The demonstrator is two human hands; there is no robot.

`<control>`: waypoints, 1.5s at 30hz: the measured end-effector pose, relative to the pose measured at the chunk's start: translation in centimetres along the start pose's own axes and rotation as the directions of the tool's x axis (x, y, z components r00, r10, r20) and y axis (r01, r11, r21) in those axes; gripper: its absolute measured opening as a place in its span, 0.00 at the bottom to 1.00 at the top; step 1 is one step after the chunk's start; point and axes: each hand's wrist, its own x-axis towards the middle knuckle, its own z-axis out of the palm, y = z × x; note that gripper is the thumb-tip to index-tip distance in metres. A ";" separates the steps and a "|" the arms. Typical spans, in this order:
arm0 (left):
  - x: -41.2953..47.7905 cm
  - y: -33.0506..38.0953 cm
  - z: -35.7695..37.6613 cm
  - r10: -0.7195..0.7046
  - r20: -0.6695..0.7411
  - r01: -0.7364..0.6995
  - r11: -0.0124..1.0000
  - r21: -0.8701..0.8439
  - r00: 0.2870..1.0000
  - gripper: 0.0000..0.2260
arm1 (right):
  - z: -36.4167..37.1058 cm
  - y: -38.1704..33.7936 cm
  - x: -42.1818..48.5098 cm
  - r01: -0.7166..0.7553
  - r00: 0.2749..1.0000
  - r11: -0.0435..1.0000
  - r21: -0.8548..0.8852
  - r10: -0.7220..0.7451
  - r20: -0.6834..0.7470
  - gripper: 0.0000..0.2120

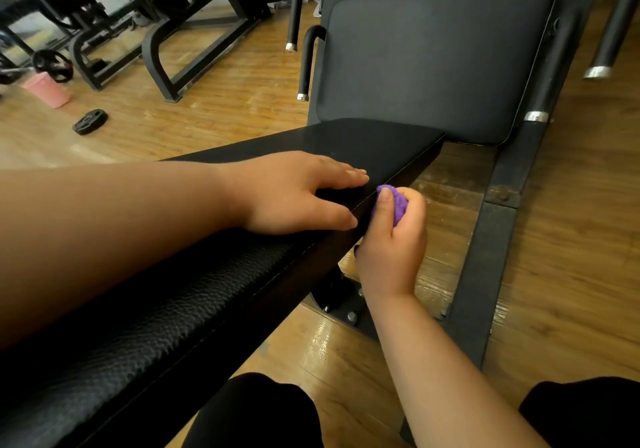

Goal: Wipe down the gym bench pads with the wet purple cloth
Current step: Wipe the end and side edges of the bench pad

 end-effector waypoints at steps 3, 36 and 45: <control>0.1 0.1 0.1 -0.015 0.035 0.016 1.000 -0.025 0.999 0.29 | 0.2 0.2 1.7 -0.074 0.997 0.997 -0.035 0.073 -0.035 0.06; 3.2 0.6 0.3 -0.049 0.101 0.058 0.994 -0.089 0.994 0.27 | 1.8 0.4 3.4 -0.704 0.612 0.554 0.444 0.791 -0.016 0.08; 3.2 0.4 0.3 -0.044 0.096 0.052 0.995 -0.082 0.994 0.27 | 1.4 0.4 1.4 -0.672 0.684 0.623 0.401 0.730 0.012 0.07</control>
